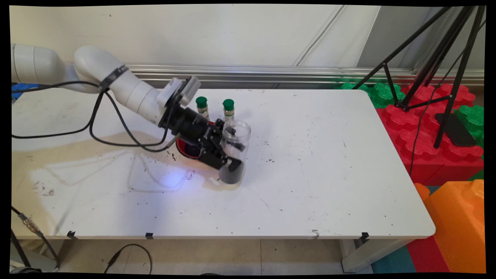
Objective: Pour the black seasoning powder in the red bowl
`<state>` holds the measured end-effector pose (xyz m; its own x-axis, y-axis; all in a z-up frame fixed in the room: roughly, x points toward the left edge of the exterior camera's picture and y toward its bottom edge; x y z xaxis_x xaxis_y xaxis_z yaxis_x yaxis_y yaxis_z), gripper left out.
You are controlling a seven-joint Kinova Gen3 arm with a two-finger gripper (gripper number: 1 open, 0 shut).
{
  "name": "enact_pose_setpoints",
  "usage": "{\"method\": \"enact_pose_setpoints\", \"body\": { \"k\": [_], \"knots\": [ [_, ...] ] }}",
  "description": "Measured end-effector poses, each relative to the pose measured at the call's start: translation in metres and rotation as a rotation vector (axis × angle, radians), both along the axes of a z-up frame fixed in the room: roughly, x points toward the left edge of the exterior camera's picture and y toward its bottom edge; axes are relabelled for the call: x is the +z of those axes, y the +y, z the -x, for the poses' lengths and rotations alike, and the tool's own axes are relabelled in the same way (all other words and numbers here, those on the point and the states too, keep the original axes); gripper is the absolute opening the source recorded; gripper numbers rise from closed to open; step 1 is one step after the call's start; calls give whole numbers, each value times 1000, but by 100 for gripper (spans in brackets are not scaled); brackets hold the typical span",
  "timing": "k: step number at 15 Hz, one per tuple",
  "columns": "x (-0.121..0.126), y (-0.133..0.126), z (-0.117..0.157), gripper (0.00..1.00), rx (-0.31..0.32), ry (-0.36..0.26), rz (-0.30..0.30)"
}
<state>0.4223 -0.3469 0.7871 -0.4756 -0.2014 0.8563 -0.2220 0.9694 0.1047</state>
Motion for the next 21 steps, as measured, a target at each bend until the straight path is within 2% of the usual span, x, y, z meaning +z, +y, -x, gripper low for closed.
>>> {"method": "enact_pose_setpoints", "body": {
  "k": [12, 21],
  "knots": [
    [55, -30, -10, 0, 112, 81, 63],
    [90, -58, -33, 0, 212, 103, 159]
  ]
}}
